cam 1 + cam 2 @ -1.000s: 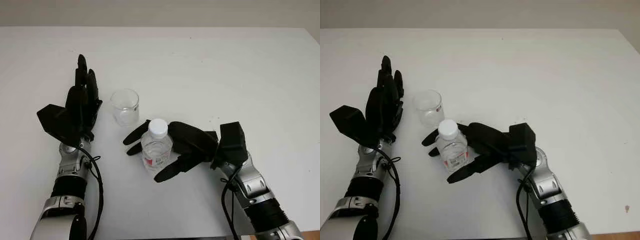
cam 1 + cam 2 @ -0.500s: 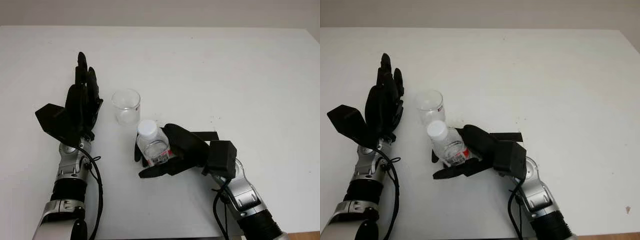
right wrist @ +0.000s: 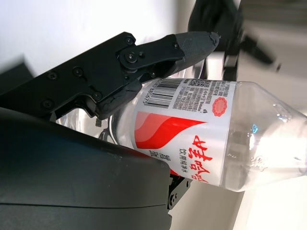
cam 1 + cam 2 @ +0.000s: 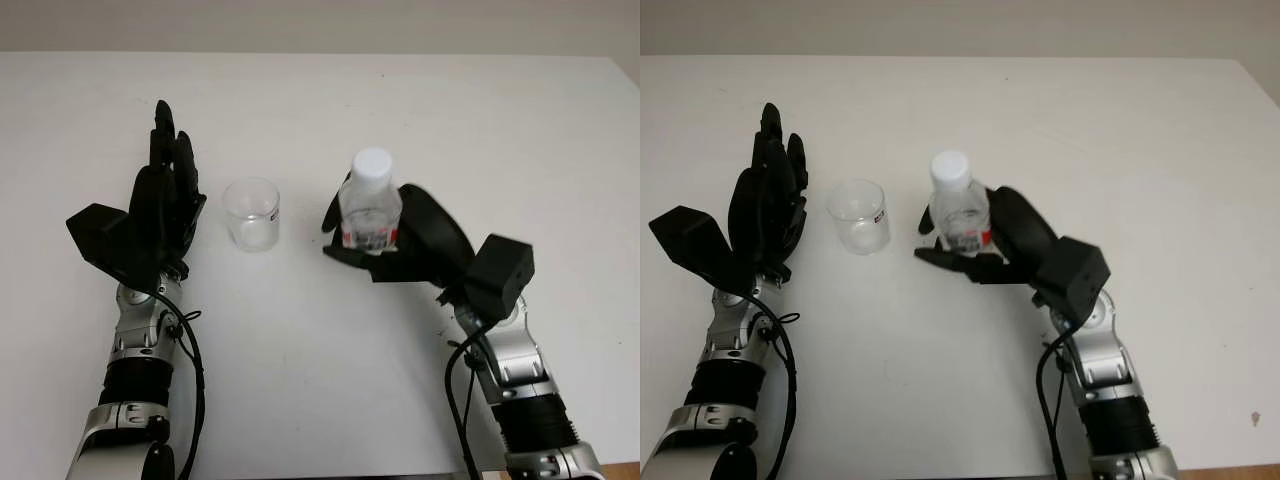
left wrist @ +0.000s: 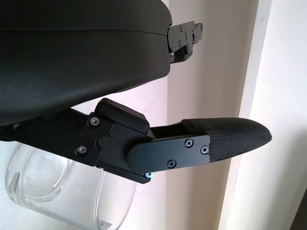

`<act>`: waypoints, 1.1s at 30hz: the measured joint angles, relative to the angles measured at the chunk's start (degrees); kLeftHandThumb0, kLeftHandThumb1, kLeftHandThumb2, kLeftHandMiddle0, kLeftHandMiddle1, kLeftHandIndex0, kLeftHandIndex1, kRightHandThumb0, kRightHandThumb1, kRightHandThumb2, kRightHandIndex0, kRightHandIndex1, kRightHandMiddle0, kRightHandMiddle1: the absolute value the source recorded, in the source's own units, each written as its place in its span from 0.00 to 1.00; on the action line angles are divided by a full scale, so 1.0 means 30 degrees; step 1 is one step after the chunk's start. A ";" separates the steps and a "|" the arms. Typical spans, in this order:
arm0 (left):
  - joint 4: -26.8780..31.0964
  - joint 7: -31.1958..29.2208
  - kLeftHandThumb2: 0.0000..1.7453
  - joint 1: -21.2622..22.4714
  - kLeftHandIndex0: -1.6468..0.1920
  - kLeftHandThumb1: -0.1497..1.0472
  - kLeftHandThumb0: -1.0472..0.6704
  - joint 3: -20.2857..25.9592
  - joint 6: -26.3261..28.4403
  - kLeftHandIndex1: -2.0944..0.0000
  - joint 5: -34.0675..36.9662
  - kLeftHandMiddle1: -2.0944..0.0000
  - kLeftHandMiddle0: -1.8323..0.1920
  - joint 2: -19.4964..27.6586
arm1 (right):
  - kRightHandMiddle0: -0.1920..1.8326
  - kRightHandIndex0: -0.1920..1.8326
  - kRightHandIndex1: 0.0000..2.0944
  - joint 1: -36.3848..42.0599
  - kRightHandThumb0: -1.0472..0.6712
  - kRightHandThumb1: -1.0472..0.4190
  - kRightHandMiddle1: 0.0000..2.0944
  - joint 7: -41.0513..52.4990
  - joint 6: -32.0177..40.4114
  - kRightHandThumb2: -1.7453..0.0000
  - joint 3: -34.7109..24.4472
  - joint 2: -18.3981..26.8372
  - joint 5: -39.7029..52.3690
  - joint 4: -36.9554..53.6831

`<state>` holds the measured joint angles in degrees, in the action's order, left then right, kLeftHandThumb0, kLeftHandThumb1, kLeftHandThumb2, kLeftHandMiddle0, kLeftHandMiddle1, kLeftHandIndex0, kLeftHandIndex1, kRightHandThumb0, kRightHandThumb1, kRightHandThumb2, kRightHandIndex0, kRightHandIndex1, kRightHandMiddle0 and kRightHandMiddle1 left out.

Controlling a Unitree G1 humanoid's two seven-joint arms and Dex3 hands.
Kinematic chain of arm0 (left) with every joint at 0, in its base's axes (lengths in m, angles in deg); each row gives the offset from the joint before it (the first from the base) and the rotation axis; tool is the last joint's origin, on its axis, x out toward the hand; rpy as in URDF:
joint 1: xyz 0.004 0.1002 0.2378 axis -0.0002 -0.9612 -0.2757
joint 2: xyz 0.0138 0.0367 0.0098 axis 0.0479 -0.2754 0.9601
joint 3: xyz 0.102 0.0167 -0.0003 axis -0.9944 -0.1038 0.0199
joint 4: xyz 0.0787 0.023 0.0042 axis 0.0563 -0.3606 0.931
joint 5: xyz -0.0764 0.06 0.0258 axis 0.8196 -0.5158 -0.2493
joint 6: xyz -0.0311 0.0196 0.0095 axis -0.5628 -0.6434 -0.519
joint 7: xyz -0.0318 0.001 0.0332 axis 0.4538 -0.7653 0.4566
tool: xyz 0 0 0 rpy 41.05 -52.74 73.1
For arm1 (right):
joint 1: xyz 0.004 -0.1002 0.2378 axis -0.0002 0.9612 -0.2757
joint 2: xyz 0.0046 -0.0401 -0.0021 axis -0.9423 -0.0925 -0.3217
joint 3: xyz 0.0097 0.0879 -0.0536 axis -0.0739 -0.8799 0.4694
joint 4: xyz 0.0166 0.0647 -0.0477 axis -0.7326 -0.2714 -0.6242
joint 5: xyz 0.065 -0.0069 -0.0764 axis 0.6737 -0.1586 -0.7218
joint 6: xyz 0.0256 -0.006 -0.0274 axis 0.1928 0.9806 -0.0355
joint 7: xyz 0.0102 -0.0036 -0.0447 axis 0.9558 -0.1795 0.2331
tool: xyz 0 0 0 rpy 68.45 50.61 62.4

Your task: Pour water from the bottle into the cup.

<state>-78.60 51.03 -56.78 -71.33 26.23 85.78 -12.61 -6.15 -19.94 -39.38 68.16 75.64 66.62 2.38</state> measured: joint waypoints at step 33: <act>0.1792 0.0692 0.39 -0.1079 1.00 1.00 0.10 -0.0233 0.0818 1.00 0.0045 0.98 1.00 -0.0209 | 0.62 0.79 1.00 -1.3509 0.34 0.00 1.00 -1.3029 -0.2779 0.83 0.7186 0.0050 -1.2899 -1.7811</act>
<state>-73.23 53.11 -60.01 -72.03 28.69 85.91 -13.24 -46.68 -59.03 -47.72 89.72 75.79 27.92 -51.05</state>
